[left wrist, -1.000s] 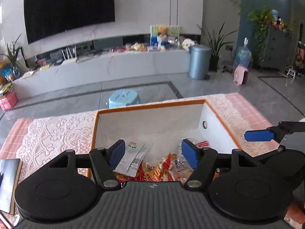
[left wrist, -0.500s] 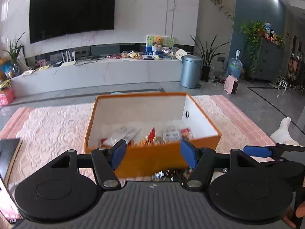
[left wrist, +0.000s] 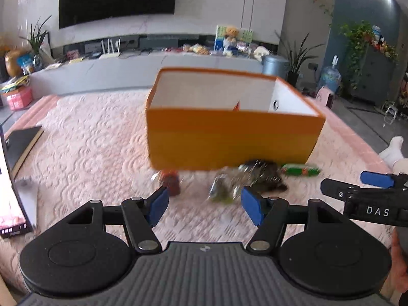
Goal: Organize snacks
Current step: 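Withdraw both tools from the box toward the remaining snacks, then grasp the wrapped brown round snack with the left tool while the right tool grasps the clear snack bag, then lift both held snacks and carry them over the orange box, then lower both snacks into the box and open both tools to release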
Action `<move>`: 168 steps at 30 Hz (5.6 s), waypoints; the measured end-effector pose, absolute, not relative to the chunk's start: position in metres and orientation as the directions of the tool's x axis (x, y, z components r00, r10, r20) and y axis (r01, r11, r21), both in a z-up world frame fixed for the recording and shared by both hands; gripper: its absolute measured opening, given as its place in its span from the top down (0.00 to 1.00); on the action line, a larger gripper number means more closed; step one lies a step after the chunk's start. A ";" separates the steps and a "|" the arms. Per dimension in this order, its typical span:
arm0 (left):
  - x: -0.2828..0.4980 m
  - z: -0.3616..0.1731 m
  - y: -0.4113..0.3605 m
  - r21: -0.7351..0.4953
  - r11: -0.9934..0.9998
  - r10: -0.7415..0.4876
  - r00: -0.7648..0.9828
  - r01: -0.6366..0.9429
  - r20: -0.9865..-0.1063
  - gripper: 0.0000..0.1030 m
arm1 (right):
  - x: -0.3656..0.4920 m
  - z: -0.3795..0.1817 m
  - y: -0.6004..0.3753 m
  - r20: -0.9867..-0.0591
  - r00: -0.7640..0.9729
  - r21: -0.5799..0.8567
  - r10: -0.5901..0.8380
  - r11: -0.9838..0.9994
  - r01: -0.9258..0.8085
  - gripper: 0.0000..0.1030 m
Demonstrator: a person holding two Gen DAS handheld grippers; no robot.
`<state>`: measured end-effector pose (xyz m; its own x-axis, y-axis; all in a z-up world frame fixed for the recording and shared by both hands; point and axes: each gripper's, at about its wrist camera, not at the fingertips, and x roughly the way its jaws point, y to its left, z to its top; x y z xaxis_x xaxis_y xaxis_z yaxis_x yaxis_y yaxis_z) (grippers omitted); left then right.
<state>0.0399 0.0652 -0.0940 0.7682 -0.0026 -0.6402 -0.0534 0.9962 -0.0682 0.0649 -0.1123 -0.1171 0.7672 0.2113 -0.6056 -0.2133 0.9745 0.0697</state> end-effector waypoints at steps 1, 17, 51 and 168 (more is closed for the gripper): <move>0.041 -0.096 0.067 -0.065 0.996 0.002 0.763 -0.058 -0.646 0.26 | 0.065 -0.121 -0.110 -0.613 0.765 0.050 0.200 0.975 -0.215 0.12; 0.066 -0.133 0.090 -0.073 0.984 0.070 0.734 -0.161 -0.675 0.29 | 0.078 -0.148 -0.092 -0.649 0.735 0.029 0.196 0.972 -0.233 0.12; 0.096 -0.140 0.097 -0.107 0.978 0.058 0.722 -0.181 -0.689 0.56 | 0.106 -0.147 -0.042 -0.594 0.725 0.081 0.350 0.922 -0.379 0.13; 0.267 -0.108 0.052 0.160 0.985 0.169 0.517 -0.063 -0.839 0.53 | 0.307 -0.119 -0.019 -0.812 0.558 -0.116 0.169 0.891 -0.439 0.80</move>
<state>0.2672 0.0516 -0.1076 0.5174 0.1691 -0.8388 -0.0628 0.9851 0.1599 0.3071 -0.0190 -0.1190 0.5584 0.1689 -0.8122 -0.4390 0.8909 -0.1165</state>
